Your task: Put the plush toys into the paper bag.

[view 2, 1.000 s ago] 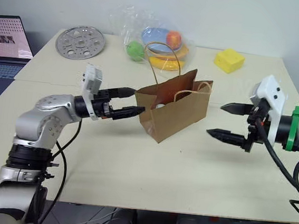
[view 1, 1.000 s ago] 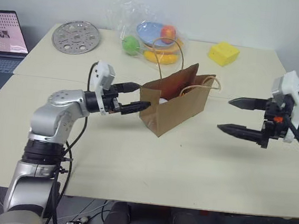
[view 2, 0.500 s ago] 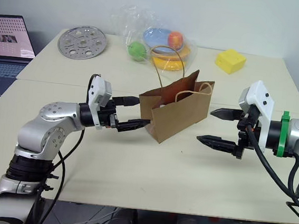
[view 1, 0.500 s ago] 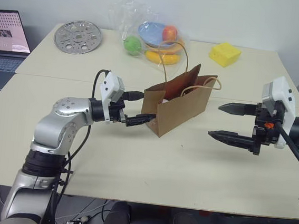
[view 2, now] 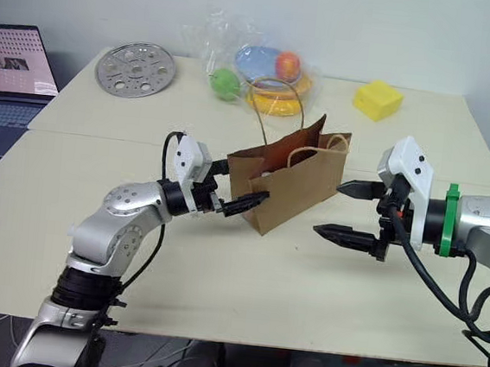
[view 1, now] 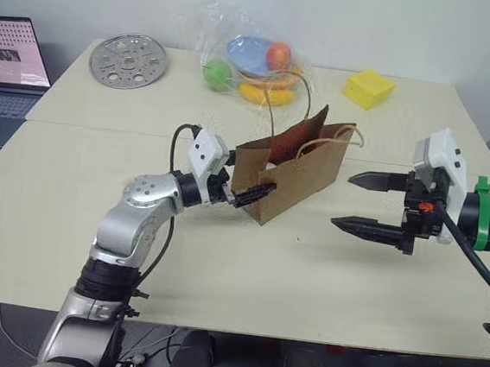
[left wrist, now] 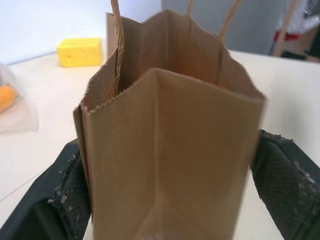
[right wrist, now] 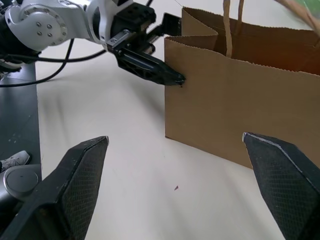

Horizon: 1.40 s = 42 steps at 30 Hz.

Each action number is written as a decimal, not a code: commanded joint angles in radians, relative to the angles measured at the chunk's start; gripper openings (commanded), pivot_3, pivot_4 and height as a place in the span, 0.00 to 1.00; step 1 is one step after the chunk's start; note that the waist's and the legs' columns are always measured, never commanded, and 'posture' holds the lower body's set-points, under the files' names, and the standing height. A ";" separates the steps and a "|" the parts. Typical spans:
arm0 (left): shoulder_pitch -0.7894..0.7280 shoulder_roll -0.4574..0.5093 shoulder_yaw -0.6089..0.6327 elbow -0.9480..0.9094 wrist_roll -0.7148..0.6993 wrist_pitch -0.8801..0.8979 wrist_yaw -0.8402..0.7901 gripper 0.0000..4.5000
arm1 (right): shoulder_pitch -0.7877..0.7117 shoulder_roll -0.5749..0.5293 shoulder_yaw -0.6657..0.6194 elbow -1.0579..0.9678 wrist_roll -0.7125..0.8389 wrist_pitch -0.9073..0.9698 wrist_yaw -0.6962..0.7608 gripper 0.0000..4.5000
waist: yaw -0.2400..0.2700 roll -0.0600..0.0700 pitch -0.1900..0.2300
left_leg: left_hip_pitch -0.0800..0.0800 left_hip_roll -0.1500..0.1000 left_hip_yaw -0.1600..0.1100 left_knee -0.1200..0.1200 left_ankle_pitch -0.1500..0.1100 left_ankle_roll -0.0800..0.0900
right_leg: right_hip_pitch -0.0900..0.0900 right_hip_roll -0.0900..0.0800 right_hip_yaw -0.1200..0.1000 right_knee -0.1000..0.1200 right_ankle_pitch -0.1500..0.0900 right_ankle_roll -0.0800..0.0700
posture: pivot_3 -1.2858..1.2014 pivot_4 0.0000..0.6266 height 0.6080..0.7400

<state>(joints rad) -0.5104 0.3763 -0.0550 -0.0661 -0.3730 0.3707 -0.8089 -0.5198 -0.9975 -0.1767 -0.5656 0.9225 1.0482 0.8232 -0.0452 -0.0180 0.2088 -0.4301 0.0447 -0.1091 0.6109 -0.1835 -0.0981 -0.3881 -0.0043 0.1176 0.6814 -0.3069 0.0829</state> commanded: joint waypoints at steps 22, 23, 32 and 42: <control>-0.057 0.009 0.002 0.112 0.001 -0.141 -0.120 0.01 | 0.122 0.026 -0.083 -0.104 -0.107 -0.288 -0.026 1.00 | 0.004 0.000 0.000 | 0.000 0.000 -0.001 0.001 0.000 0.000 | 0.001 0.000 0.000 0.001 0.000 0.000 | 0.52 0.24 1.00; -0.059 0.021 0.002 0.111 -0.006 -0.138 -0.146 0.01 | 0.133 0.021 -0.098 -0.105 -0.103 -0.286 -0.028 1.00 | 0.005 0.000 0.000 | 0.000 0.000 -0.001 0.001 0.000 0.000 | 0.001 0.000 0.000 0.001 0.000 0.000 | 0.52 0.24 1.00; -0.273 0.107 -0.069 0.357 -0.021 -0.182 -0.548 0.01 | 0.474 -0.099 -0.599 -0.145 -0.042 -0.119 0.091 1.00 | 0.019 0.000 -0.001 | 0.001 -0.001 -0.002 0.001 0.000 0.000 | 0.003 0.000 -0.002 0.000 0.000 0.000 | 0.52 0.24 1.00; -0.380 0.030 -0.106 0.627 0.078 -0.346 -0.626 0.01 | 0.584 -0.057 -0.668 -0.239 0.003 -0.102 0.027 1.00 | 0.007 0.000 -0.001 | 0.003 0.000 -0.001 0.001 0.000 0.000 | 0.004 0.001 0.000 0.001 0.000 0.000 | 0.52 0.24 1.00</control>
<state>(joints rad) -0.8631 0.4043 -0.1625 0.5281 -0.3172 0.0529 -1.4339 0.0651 -1.0498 -0.8236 -0.7870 0.9083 0.9502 0.8639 -0.0377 -0.0175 0.2080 -0.4270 0.0444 -0.1096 0.6122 -0.1833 -0.0979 -0.3840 -0.0033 0.1178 0.6821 -0.3068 0.0831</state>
